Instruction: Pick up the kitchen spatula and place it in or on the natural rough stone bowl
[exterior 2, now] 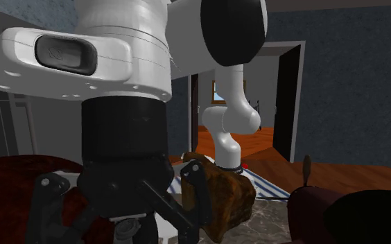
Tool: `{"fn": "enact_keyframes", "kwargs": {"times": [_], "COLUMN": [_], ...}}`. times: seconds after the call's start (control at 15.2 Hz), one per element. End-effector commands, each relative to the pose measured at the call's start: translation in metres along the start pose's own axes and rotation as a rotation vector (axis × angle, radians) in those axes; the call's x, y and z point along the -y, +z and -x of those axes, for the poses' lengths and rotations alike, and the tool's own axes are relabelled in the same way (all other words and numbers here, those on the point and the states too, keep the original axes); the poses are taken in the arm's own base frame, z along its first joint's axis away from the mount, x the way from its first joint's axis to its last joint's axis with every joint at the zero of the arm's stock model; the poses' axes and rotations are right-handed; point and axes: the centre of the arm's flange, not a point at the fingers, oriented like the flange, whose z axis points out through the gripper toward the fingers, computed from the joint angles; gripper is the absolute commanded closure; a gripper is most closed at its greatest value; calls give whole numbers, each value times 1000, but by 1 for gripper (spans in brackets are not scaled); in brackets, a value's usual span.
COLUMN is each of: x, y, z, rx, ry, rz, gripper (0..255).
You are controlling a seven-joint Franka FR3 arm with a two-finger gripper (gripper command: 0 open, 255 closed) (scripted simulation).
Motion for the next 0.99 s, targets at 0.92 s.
{"fn": "enact_keyframes", "kwargs": {"times": [0.92], "x": [48], "y": [68], "z": [86], "rx": [-38], "ry": [57], "rz": [194], "gripper": [0]}}
